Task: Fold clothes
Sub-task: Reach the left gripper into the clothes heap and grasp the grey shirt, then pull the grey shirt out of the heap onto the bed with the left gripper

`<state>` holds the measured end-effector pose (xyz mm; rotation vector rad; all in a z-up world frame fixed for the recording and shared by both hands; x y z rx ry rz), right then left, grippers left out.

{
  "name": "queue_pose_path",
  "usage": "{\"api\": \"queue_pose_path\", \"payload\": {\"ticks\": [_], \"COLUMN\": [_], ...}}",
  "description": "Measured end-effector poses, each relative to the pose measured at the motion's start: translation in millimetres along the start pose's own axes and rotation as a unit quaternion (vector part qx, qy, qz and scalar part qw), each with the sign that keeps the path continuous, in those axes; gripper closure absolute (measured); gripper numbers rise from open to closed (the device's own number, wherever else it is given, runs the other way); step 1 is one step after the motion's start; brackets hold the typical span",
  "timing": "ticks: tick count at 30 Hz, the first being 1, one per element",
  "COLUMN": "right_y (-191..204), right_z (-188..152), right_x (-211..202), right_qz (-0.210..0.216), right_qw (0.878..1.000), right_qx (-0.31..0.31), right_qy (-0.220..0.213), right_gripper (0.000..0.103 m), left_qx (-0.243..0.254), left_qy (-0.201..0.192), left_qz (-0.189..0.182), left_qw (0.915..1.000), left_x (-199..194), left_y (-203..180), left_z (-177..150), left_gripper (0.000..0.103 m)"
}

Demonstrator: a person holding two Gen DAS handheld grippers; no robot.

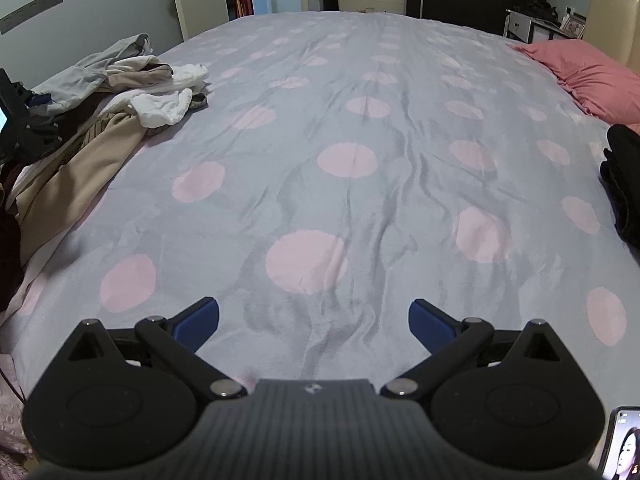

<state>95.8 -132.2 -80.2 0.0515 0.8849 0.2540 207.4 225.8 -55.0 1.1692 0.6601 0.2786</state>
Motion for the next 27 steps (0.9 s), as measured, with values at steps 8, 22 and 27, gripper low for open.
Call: {"api": "queue_pose_path", "payload": {"ticks": [8,22,27], "right_y": [3,3,-1], "right_z": [-3,5,1], "right_x": [6,-21,-35], "right_qz": [0.004,0.009,0.014], "right_qw": [1.0,1.0,0.999], "right_qx": [-0.002,0.002,0.006], "right_qy": [0.012,-0.028,-0.039], "right_gripper": [0.001,0.001,0.001], "left_qx": [-0.028,-0.151,-0.214], "left_qy": [-0.027,-0.168,-0.219], "left_qz": [0.014,-0.065,-0.163], "left_qw": [0.9991,0.9721,0.938], "left_x": [-5,-136,-205], "left_y": [20,89,104], "left_z": [13,82,111], "left_gripper": [0.099,0.103,0.103]}}
Point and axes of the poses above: each gripper's, at about its wrist camera, not at the fingertips, and x roughly the way its jaws point, y to its left, z to its top, the point moved 10 cm from there along x, roughly the way its jaws point, and after that the axes turned 8 degrees about x, right-handed, at the moved point
